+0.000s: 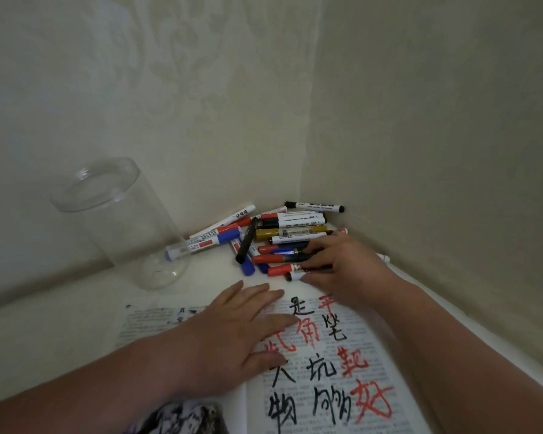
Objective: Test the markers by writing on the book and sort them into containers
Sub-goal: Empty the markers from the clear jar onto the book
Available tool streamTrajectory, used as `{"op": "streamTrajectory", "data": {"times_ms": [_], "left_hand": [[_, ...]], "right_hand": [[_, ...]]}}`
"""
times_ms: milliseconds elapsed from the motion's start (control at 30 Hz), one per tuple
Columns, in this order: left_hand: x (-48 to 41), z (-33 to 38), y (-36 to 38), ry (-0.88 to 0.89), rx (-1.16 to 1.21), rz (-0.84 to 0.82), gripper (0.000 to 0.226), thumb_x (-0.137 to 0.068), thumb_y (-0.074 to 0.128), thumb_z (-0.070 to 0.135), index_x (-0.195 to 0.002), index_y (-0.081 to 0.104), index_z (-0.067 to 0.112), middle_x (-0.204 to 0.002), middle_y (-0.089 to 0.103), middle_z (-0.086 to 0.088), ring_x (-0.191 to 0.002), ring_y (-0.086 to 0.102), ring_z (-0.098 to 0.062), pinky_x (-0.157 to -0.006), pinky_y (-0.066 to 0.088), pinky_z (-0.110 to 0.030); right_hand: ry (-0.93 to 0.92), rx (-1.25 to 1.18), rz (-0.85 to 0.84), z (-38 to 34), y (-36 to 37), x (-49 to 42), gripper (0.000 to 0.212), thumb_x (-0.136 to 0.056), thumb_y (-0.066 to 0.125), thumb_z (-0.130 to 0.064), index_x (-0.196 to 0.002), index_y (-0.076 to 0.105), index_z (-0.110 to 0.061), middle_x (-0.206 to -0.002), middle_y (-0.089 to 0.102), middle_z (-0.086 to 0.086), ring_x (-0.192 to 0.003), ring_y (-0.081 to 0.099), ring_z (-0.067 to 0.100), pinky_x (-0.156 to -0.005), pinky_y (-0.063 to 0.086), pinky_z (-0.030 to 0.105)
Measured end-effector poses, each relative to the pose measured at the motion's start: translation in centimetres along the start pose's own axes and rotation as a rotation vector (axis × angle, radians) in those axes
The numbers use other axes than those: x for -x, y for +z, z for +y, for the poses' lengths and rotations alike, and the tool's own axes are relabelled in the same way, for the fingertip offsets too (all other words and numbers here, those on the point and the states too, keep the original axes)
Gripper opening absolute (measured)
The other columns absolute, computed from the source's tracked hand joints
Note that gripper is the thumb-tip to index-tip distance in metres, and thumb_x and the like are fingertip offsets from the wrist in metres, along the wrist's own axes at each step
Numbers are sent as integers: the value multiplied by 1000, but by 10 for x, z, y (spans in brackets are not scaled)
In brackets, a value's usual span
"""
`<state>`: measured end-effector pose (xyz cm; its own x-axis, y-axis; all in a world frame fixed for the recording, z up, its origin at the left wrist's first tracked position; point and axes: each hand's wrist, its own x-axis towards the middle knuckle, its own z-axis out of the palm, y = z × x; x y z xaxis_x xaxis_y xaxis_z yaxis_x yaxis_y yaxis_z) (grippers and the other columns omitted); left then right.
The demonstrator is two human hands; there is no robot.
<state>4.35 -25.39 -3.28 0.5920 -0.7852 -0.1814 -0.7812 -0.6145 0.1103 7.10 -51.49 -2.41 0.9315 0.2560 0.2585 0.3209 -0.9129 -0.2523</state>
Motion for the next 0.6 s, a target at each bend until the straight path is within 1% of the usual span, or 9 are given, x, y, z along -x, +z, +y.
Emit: {"op": "streamTrajectory", "data": {"times_ms": [67,133,200,267,300,367,433,533,600], "left_hand": [[4,2,-2,-11,37,-41,61,-92,15,79,-147,-7,62,-160,-27,23,-143,-32,1,-117,-20,-31],[5,1,-3,-62,100,-29,68,-87,23,83,-146,-5,65,-159,-27,24,-141,-29,4,-116,-16,-28],[4,-4,-3,-116,164,-1,79,-80,33,88,-148,3,62,-161,-21,25,-142,-20,4,-116,-11,-28],[2,-6,-3,-130,192,23,85,-75,38,90,-149,12,59,-163,-11,23,-144,-12,3,-118,-5,-29],[1,-7,-3,-131,204,39,86,-73,39,91,-149,17,58,-164,-6,23,-144,-9,3,-120,-2,-30],[1,-7,-3,-138,226,66,85,-74,42,91,-149,23,56,-163,2,23,-145,-4,3,-120,3,-30],[2,-6,-3,-147,241,77,84,-75,42,90,-149,25,55,-162,5,25,-145,-2,2,-120,4,-30],[1,-6,-1,-149,247,105,86,-73,39,92,-149,25,54,-160,7,28,-143,-1,5,-120,5,-30],[0,-6,-1,-147,249,119,87,-73,38,93,-149,26,53,-160,9,29,-140,0,7,-121,5,-30]], "right_hand": [[32,-58,22,-2,-1,1,29,-83,77,-41,-111,76,-33,-114,59,-14,-101,53,5,-86,51,32],[79,-86,6,-7,-3,2,30,-81,80,-41,-109,75,-33,-105,54,-16,-93,53,3,-81,51,29],[91,-89,-26,-11,-5,4,28,-82,79,-41,-107,75,-32,-95,57,-18,-85,54,2,-77,50,27],[83,-90,-28,-15,-7,8,22,-84,78,-41,-103,76,-31,-83,58,-21,-77,54,1,-71,48,25],[83,-98,-29,-17,-8,10,19,-85,76,-41,-102,76,-31,-80,59,-21,-75,54,0,-69,47,24],[93,-114,-52,-20,-13,14,16,-87,74,-42,-99,75,-31,-82,62,-17,-76,55,2,-68,47,23],[95,-108,-116,-23,-17,17,19,-86,73,-48,-96,73,-32,-87,61,-16,-79,55,2,-69,46,23],[118,25,-258,-24,-21,18,41,-80,69,-64,-109,68,-36,-104,54,-19,-95,51,1,-82,49,26],[140,113,-287,-25,-22,18,54,-75,66,-72,-114,67,-34,-109,51,-18,-104,48,6,-91,48,32]]}}
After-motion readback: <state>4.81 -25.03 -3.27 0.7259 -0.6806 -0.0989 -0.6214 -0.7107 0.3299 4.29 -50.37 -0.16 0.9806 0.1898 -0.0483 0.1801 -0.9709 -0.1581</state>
